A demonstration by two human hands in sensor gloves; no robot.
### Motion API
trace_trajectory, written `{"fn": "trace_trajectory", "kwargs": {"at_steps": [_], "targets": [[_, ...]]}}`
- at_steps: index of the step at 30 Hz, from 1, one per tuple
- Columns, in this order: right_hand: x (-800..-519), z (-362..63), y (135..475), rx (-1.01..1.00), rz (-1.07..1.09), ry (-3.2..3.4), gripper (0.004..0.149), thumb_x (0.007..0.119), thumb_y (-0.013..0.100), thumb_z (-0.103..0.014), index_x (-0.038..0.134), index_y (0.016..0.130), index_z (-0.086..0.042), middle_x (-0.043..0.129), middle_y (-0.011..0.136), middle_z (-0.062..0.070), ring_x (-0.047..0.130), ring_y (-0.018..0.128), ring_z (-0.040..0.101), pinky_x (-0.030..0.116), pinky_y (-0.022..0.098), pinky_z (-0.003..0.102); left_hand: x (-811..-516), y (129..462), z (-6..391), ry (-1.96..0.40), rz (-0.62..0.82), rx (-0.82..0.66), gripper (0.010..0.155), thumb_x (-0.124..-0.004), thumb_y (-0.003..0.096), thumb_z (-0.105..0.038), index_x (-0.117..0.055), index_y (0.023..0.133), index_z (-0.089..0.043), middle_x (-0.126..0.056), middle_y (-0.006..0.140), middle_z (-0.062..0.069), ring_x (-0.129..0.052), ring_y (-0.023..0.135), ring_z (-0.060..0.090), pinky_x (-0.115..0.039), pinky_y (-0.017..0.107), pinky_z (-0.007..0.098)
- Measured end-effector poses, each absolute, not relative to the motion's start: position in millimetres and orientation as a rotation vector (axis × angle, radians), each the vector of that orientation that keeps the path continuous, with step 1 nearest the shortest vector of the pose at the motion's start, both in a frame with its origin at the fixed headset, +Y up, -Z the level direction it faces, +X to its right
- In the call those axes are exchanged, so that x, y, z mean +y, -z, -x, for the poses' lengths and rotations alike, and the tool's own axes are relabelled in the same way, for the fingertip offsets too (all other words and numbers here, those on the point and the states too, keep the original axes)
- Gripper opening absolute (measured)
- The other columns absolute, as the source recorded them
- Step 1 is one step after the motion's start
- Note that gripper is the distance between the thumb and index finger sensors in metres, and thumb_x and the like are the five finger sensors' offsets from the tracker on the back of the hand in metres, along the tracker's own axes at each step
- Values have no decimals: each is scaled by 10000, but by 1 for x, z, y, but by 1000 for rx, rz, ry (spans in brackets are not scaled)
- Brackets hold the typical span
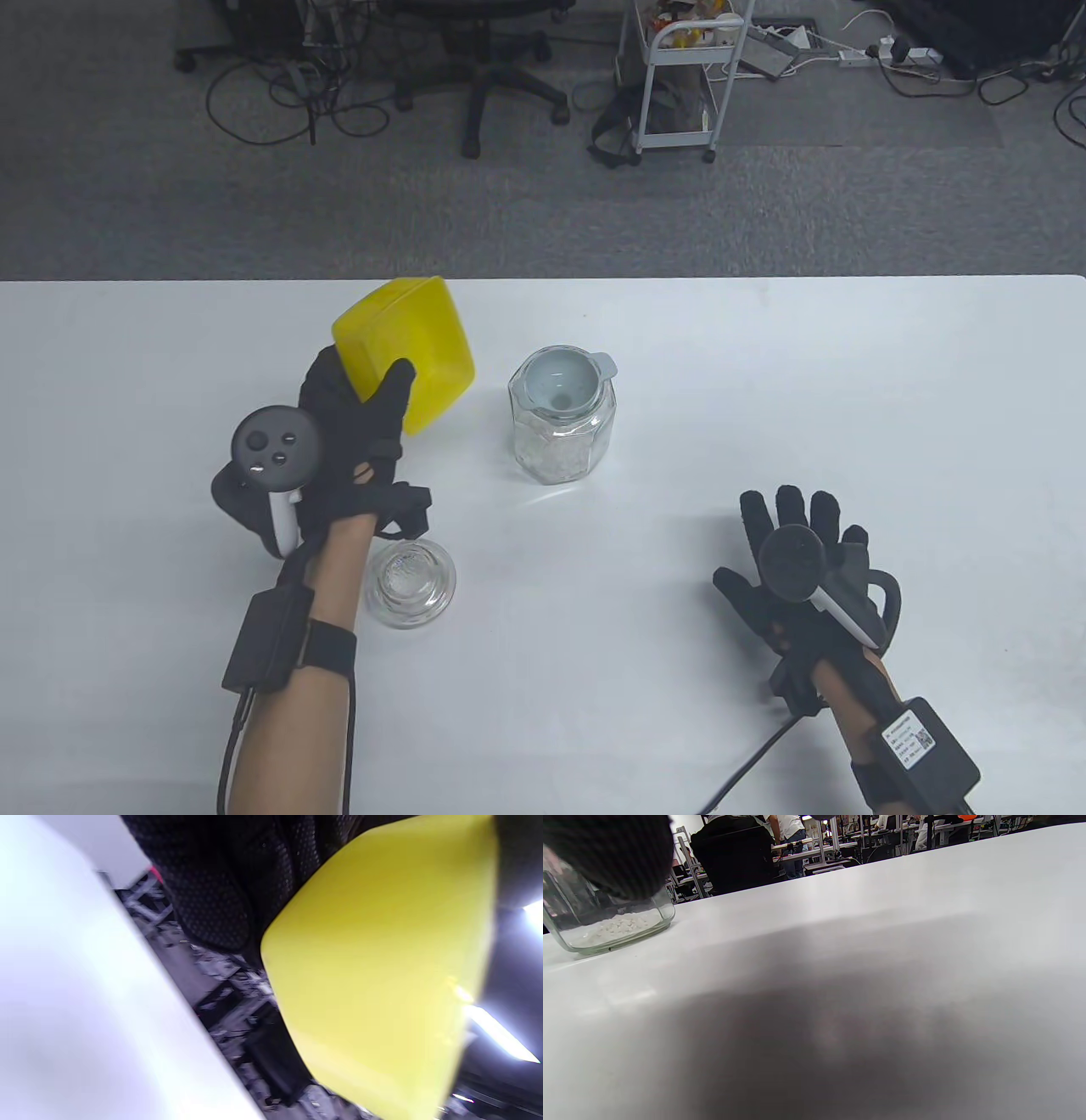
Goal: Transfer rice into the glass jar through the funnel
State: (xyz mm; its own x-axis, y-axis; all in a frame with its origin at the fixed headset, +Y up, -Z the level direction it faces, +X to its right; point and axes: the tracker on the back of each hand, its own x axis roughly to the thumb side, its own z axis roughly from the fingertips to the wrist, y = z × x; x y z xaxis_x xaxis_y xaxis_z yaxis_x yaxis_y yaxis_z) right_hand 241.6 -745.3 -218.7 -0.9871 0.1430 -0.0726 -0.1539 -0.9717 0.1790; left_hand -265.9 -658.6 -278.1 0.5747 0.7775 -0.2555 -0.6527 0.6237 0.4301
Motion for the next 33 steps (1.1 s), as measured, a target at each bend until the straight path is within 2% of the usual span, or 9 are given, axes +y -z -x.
{"fn": "trace_trajectory", "kwargs": {"at_steps": [5,8,19,25,31,33], "targets": [[-747,-240,219,286,88,-2988,873,721,369,-700,219,1023,-415,199,1181,83,133,1062,449,232,690,730,-706,263,301,-922,-143,597,931,-797,453,-844,-719,1054,-138,-958,844,103,-1155,666,178,-1005,512,385],[-750,-239,219,297,93,-2993,878,719,369,-702,216,1025,-408,201,1180,84,136,1061,450,235,689,730,-718,262,306,-871,-92,619,921,-783,466,-840,-745,1050,-129,-988,814,107,-1175,623,182,-1016,480,386],[-750,-238,218,308,97,-3000,879,716,368,-705,215,1026,-405,203,1179,84,142,1062,451,241,688,729,-741,279,293,-717,99,629,883,-735,500,-813,-754,1066,-136,-1023,801,119,-1195,585,218,-1012,457,403],[-749,-238,217,307,95,-2995,880,717,368,-704,217,1027,-403,202,1180,84,144,1062,450,241,690,729,-740,289,280,-639,166,599,839,-697,528,-780,-756,1072,-144,-1036,813,122,-1184,583,225,-994,460,422],[-749,-239,217,300,93,-2990,877,717,369,-703,221,1028,-403,200,1180,85,148,1063,450,242,690,729,-736,294,276,-516,186,603,748,-708,528,-738,-791,1057,-216,-1036,830,112,-1164,602,240,-971,477,450],[-749,-239,218,296,92,-2989,875,718,369,-702,224,1027,-405,200,1180,83,147,1063,450,241,689,730,-737,296,276,-525,256,565,731,-719,525,-740,-798,1056,-243,-1016,862,111,-1147,636,248,-957,497,461]]}}
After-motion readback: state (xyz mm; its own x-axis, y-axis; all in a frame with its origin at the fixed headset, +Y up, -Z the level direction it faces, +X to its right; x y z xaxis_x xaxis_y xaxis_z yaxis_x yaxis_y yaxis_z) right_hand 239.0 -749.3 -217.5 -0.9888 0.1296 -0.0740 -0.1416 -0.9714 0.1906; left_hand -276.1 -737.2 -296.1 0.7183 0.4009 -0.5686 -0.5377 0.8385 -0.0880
